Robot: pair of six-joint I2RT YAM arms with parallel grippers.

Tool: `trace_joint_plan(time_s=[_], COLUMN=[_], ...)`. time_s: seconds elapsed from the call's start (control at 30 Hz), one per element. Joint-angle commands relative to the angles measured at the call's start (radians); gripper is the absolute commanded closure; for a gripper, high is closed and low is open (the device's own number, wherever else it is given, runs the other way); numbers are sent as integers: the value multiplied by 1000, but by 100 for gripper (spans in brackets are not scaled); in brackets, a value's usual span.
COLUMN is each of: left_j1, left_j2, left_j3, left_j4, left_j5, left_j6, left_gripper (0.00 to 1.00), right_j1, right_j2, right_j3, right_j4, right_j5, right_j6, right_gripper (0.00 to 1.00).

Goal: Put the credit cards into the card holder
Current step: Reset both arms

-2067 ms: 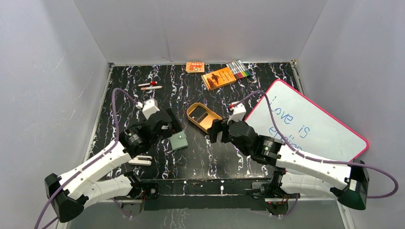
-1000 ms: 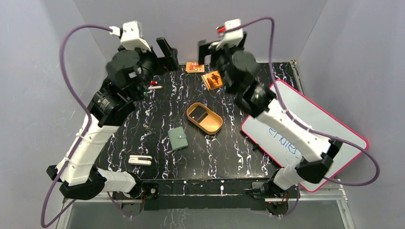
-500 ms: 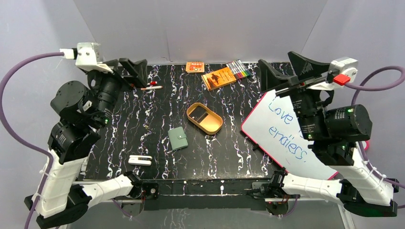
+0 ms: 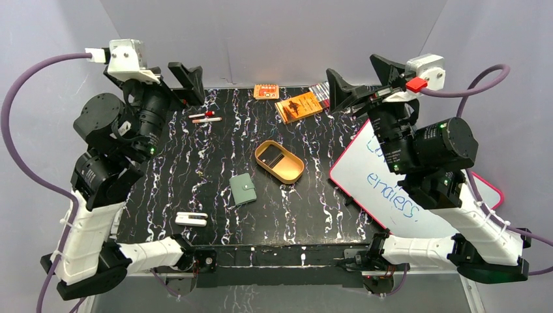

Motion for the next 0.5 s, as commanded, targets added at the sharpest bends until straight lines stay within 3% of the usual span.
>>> trace_joint_plan(time_s=[0.0,0.1,0.3,0.47], left_j1=[-6,-7,-6,-7], left_j2=[28,51,53,21], left_j3=[38,54,52,11], left_j4=[34,46,47,55], left_j5=[29,40,46,49], left_j6=[31,28,9,4], left_gripper=[7,7,7,7], right_j1=[1,1,3,3], right_j2=[-20,6,61,-31], right_j3=[29,9,7,-102], right_j4=[144,241,280,295], right_j5=[-42,-18,14,-145], right_j6=[-64,-96,-138,-43], right_gripper=[1,1,1,1])
